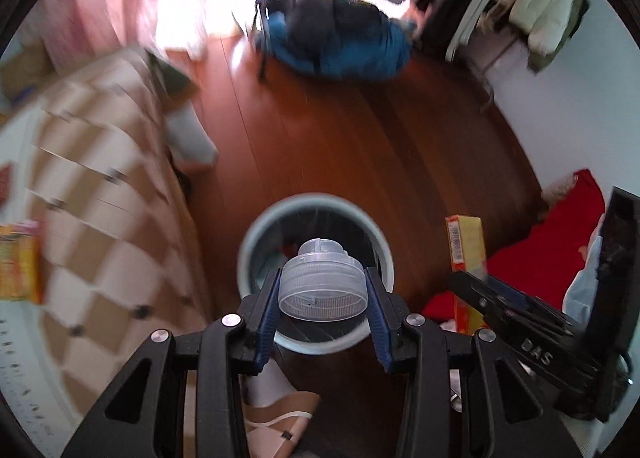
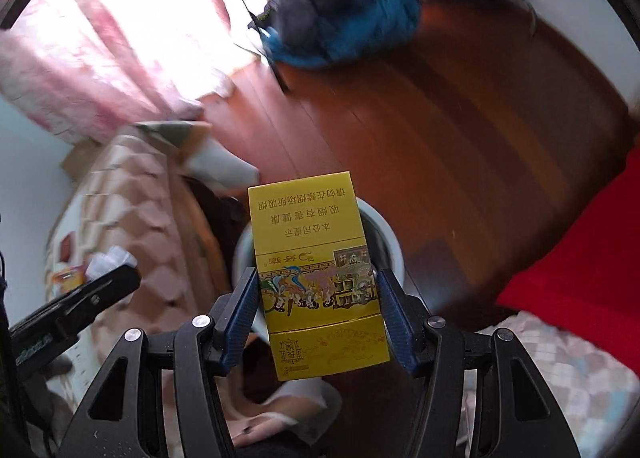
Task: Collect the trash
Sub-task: 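Carry the yellow box and cup with both tools over the white bin, then open both tools to drop the yellow box and cup into the bin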
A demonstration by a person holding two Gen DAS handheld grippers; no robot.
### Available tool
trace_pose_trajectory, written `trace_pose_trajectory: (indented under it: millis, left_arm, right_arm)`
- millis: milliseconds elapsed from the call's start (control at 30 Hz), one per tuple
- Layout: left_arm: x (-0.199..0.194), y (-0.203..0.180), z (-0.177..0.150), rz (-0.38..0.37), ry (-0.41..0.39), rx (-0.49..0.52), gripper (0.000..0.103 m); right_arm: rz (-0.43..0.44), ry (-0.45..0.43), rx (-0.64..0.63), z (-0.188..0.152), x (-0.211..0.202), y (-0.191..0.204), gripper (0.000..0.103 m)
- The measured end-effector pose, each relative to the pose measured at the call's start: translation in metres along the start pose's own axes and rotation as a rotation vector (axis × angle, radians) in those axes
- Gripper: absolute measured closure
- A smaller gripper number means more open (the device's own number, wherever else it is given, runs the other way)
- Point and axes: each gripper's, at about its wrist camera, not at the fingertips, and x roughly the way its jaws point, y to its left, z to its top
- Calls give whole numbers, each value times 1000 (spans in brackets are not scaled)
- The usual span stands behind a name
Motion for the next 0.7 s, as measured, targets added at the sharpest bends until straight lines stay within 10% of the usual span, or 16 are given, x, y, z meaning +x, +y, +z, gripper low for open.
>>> trace_pose_trajectory:
  millis: [100,267,400,700]
  left_arm:
    - [38,4,7,25,74,-25,65]
    - [62,12,8,95,115,-58,13]
    - [64,19,1,176,113,-49,6]
    - [56,24,-15,327,47,-2,6]
  right_arm:
    - [9,61,25,7,44,-19,42]
    - [47,134,42,12,100,-34,41]
    - [46,150,46,13,120,-35,0]
    - [-60,142,-15,-11,106,-26,0]
